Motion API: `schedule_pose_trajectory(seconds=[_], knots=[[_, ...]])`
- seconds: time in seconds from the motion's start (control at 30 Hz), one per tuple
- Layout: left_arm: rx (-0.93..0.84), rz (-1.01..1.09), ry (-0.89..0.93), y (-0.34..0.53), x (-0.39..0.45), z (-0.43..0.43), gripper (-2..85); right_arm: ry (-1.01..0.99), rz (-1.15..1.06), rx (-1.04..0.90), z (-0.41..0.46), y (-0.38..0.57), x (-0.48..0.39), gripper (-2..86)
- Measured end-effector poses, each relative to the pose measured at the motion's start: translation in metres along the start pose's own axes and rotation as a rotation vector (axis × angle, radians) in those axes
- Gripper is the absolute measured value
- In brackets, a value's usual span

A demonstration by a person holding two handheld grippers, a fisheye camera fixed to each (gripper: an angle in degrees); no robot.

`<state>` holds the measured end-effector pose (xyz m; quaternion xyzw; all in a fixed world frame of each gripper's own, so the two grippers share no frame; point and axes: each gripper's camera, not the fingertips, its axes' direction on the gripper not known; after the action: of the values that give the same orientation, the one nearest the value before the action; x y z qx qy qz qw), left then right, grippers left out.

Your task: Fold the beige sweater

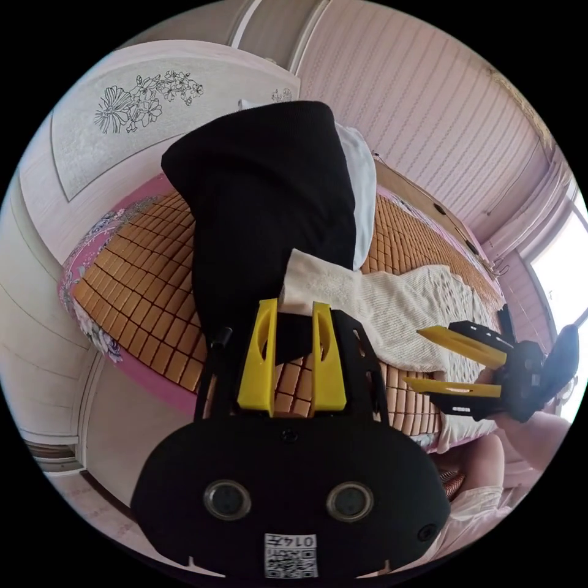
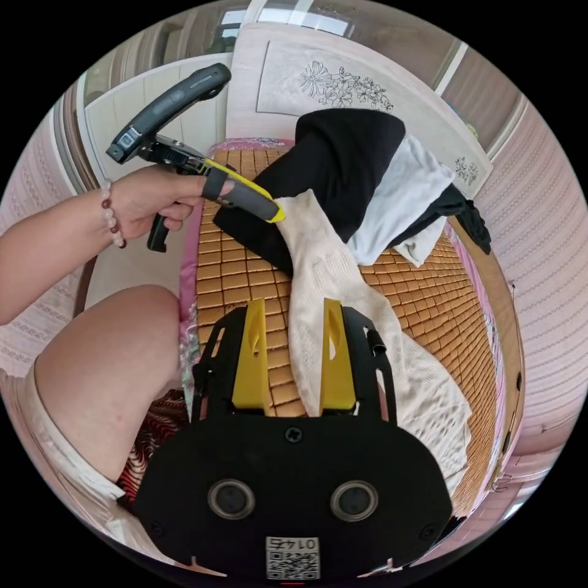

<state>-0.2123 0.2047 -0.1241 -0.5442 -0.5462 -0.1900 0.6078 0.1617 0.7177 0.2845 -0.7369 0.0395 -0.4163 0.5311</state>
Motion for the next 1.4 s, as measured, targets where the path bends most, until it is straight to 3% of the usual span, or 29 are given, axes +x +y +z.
schedule_pose_trajectory(seconds=[0.2,0.4,0.57,0.8,0.9,1.0,1.07,1.23,1.4], knots=[[-0.102,0.115,-0.052,-0.001,0.004,0.019,-0.6,-0.048,0.108,-0.219,0.047,-0.027,0.021,4.0],[0.106,0.143,0.034,0.009,0.017,-0.043,-1.0,-0.058,0.22,-0.066,0.006,-0.003,0.054,1.7],[0.263,0.251,0.171,-0.003,0.063,-0.093,-1.0,-0.069,0.437,0.129,-0.051,0.056,0.099,1.4],[0.387,0.573,0.581,-0.01,0.213,-0.123,0.0,0.114,0.748,0.311,-0.145,0.195,0.136,2.4],[0.333,0.684,0.758,0.008,0.292,-0.117,5.2,0.228,0.916,0.24,-0.167,0.276,0.153,3.4],[0.217,0.772,0.813,0.042,0.337,-0.097,6.4,0.283,1.085,0.027,-0.161,0.36,0.163,5.7],[0.119,0.792,0.764,0.063,0.346,-0.072,6.4,0.245,1.205,-0.059,-0.159,0.414,0.164,8.8],[-0.179,0.722,0.578,0.088,0.333,0.006,6.6,0.204,1.29,-0.006,-0.167,0.459,0.175,13.4],[-0.207,0.71,0.435,0.079,0.341,0.036,6.7,0.273,1.227,-0.042,-0.164,0.461,0.21,13.5]])
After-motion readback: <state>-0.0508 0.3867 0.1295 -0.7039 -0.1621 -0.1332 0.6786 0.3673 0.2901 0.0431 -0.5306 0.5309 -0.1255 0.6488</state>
